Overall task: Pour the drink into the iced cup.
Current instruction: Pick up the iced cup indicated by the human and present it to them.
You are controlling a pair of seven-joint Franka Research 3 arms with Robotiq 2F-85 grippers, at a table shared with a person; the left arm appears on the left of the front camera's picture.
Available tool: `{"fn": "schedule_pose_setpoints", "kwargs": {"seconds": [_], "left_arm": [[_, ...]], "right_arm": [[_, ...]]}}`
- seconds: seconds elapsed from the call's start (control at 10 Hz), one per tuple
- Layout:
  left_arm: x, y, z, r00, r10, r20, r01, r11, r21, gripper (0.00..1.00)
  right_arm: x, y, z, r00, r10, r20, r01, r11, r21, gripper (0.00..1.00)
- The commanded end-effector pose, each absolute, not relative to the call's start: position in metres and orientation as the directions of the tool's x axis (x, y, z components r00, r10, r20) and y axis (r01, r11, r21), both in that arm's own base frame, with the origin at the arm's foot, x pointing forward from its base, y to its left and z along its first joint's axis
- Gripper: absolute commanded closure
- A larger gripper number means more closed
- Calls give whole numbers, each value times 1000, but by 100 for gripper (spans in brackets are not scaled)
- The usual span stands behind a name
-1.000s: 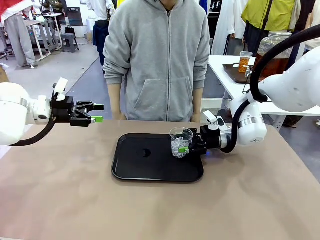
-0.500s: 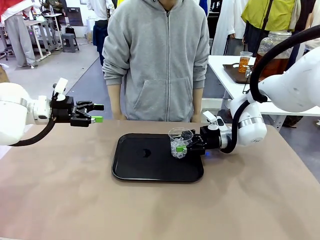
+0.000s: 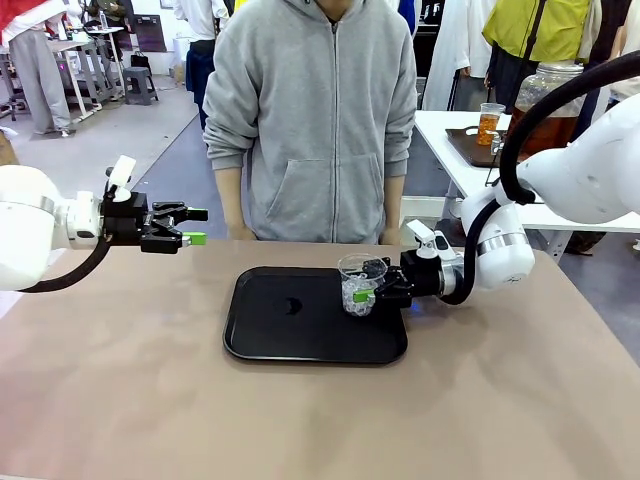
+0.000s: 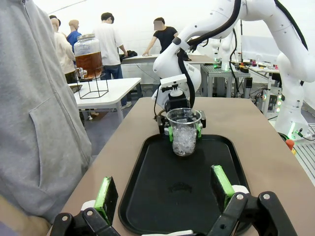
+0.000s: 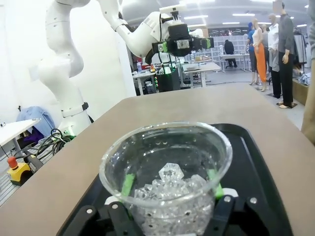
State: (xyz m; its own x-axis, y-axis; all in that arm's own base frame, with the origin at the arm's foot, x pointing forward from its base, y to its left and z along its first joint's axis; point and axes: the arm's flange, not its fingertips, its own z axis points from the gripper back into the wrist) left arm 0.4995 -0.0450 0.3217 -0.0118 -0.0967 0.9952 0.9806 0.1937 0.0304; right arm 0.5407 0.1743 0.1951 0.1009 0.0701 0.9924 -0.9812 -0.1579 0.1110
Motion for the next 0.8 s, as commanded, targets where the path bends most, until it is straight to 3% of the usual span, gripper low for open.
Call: {"fn": "schedule_pose_setpoints", "kwargs": {"seconds": [0.0,0.3,0.7], "left_arm": [[500,-45,324,-10,-94,996,981,190,28,0],[500,-45,324,-10,-94,996,981,190,28,0],[500,-45,324,-10,-94,996,981,190,28,0]], "right_arm": [[548,169,244,113,82,990,-976,-176,126,29],[557,167,315,149,127,981,-966,-192,172,29],[565,172,362,75,123,990,-978,-184,97,29]]}}
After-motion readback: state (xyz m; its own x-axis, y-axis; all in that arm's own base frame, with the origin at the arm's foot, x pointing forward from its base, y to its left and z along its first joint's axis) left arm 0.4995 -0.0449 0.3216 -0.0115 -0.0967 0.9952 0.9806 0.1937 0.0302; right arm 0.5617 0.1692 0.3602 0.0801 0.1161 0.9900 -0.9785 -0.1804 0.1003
